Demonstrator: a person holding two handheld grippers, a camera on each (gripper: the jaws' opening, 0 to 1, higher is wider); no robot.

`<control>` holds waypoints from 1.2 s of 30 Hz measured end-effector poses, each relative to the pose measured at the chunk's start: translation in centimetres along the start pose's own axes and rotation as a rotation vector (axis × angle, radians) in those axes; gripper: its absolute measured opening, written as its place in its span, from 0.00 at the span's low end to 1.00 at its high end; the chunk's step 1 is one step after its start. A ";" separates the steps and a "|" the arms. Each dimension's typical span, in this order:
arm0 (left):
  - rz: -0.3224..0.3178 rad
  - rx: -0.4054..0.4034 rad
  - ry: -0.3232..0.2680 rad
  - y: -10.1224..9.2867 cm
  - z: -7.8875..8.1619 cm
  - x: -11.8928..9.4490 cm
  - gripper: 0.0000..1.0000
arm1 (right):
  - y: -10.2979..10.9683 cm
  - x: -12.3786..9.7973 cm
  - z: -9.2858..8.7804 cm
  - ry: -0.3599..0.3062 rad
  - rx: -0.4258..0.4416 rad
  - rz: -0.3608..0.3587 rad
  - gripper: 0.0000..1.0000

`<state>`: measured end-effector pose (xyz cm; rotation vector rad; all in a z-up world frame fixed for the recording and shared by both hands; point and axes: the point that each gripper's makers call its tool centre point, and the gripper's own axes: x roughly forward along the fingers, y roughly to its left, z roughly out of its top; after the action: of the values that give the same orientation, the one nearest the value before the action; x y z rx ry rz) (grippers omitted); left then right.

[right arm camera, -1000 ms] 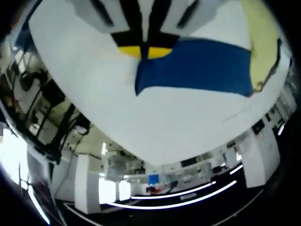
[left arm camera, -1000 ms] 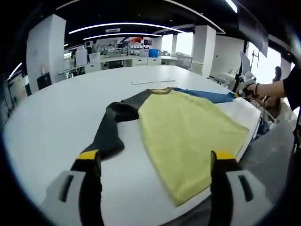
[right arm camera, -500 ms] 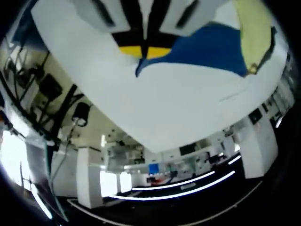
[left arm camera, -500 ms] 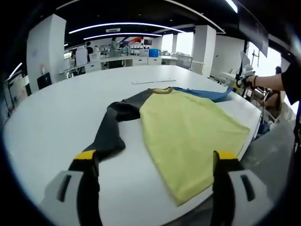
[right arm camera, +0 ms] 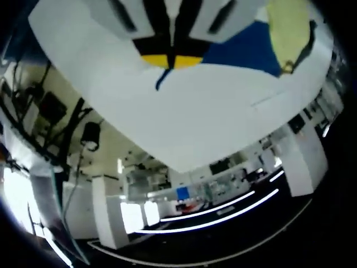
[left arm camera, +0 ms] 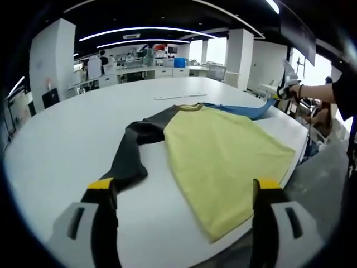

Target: Fold the garment on the visible template until the final outline fits inside the template.

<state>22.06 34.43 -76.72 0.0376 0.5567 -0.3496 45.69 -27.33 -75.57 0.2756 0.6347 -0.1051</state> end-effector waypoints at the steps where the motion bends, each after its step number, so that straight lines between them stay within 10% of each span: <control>1: 0.001 0.003 -0.001 -0.1 0.1 0.0 0.99 | 0.2 0.0 0.2 -0.001 -0.004 0.004 0.00; 36: -0.045 0.047 0.010 -1.4 -0.1 -0.1 0.99 | 13.1 -2.1 4.5 -0.017 -0.170 0.204 0.00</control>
<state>21.48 33.21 -76.66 0.0723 0.5594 -0.4061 48.93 -16.07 -67.99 0.1736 0.5912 0.1416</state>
